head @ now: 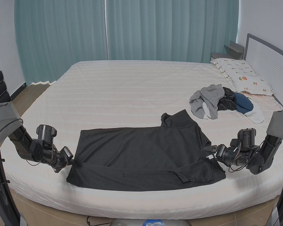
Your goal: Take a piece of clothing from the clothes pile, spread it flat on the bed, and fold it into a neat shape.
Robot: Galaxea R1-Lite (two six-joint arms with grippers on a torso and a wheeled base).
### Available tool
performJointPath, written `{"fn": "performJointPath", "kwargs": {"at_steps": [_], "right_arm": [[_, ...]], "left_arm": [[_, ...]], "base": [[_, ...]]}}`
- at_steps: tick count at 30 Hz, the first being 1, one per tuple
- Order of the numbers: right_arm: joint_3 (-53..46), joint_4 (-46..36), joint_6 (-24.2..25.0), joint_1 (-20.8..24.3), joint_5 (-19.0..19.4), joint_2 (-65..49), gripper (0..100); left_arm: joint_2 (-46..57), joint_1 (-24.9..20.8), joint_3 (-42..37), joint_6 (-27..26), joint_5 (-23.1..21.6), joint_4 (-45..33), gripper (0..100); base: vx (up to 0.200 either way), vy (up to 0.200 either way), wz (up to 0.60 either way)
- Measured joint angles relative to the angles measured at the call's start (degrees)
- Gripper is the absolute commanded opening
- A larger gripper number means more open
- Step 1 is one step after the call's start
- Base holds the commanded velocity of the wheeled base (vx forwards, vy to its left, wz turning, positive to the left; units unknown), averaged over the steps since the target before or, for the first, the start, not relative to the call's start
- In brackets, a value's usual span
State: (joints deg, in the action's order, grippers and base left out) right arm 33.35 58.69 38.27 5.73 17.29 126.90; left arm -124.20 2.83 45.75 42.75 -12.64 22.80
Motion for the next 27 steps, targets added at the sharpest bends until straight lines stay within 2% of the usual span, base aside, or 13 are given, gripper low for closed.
{"fn": "performJointPath", "kwargs": {"at_steps": [17,20,21,27], "right_arm": [[1.01,4.18,-2.33,0.13,0.00,5.24,100],[0.95,4.29,-4.22,0.13,0.04,5.97,100],[0.95,4.49,-4.79,0.13,0.06,6.31,0],[0.32,8.34,-5.97,0.07,0.06,8.16,0]], "left_arm": [[-0.17,0.04,-0.05,0.05,-0.02,-0.05,0],[-0.17,0.06,-0.05,0.05,-0.02,-0.05,0],[-0.20,0.06,-0.05,0.05,-0.02,-0.05,0],[-0.28,0.01,0.06,0.02,-0.02,0.09,0]], "base": [[0.000,0.000,0.00],[0.000,0.000,0.00],[0.000,0.000,0.00],[0.000,0.000,0.00]]}}
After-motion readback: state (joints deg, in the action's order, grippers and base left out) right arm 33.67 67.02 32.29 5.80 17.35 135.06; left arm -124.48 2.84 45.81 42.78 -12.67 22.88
